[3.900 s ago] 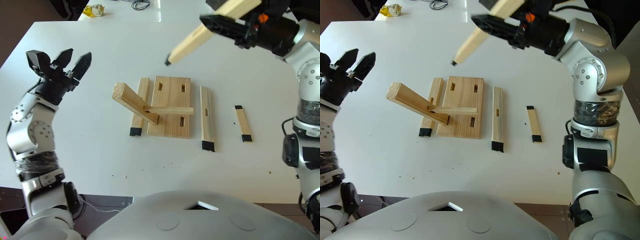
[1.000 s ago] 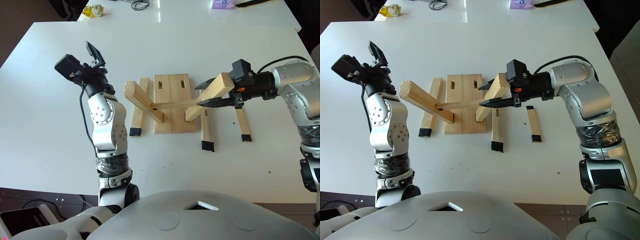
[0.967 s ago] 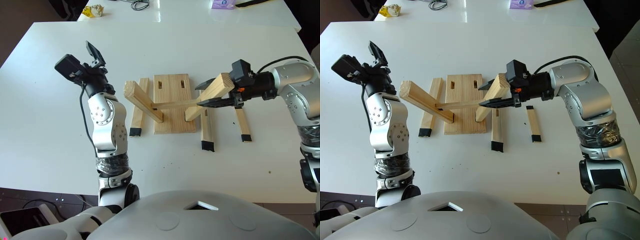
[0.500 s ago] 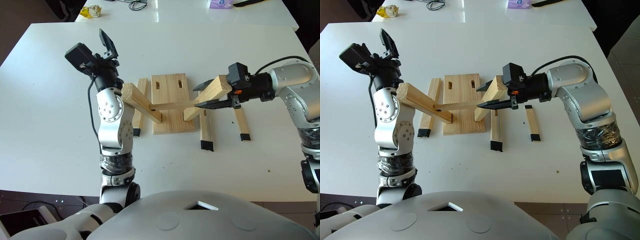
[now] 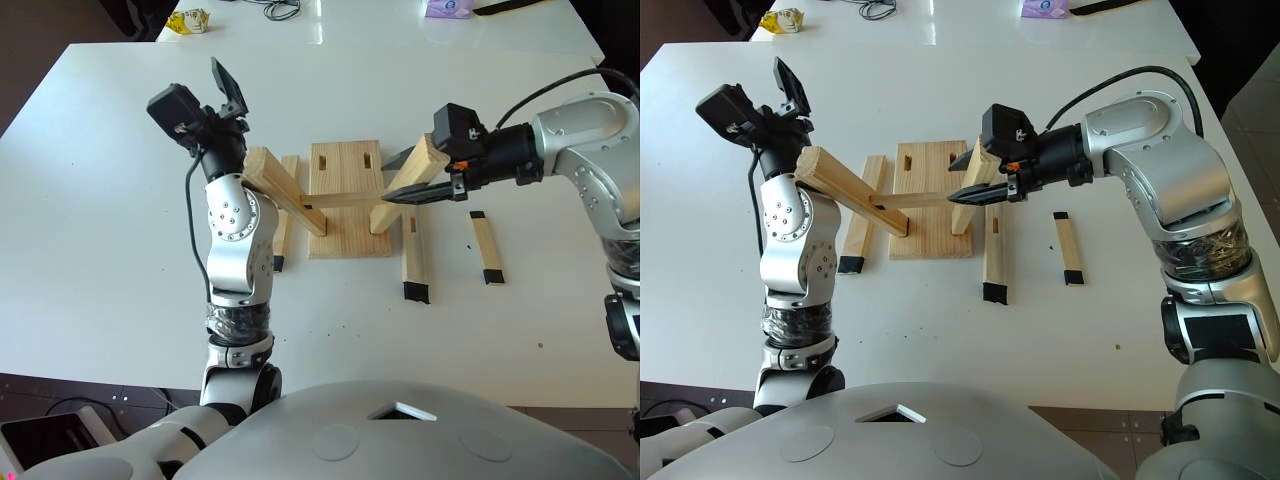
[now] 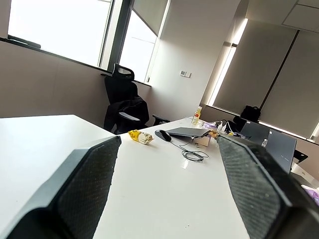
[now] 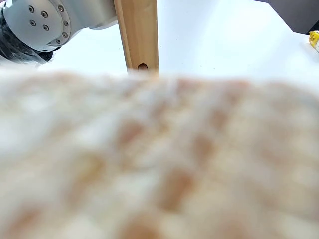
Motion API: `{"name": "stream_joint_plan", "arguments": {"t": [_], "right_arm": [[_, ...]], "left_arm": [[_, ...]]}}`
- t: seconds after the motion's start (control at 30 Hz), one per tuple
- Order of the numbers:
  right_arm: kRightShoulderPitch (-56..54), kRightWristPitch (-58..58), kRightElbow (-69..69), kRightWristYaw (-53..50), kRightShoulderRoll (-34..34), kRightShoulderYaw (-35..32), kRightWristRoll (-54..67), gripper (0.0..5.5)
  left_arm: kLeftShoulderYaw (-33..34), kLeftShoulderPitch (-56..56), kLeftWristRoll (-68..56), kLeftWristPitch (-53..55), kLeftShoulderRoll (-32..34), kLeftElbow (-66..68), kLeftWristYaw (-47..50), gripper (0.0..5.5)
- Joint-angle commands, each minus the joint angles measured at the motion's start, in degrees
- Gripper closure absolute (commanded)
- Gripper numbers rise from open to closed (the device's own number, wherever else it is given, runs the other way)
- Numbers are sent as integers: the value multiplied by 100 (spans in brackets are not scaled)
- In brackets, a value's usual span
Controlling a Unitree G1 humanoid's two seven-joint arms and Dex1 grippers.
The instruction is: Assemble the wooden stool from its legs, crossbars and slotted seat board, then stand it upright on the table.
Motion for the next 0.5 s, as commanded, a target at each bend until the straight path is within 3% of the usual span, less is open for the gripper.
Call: {"name": "stream_joint_plan", "arguments": {"t": [0.03, 0.5], "right_arm": [[-159, 311, -242, -140, 546, 763, -64, 346], [801, -70, -29, -412, 459, 1317, -693, 346]], "left_arm": [[-1043, -372, -51, 29, -984, 321, -412, 193], [-1182, -410, -133, 114, -937, 486, -700, 193]]}}
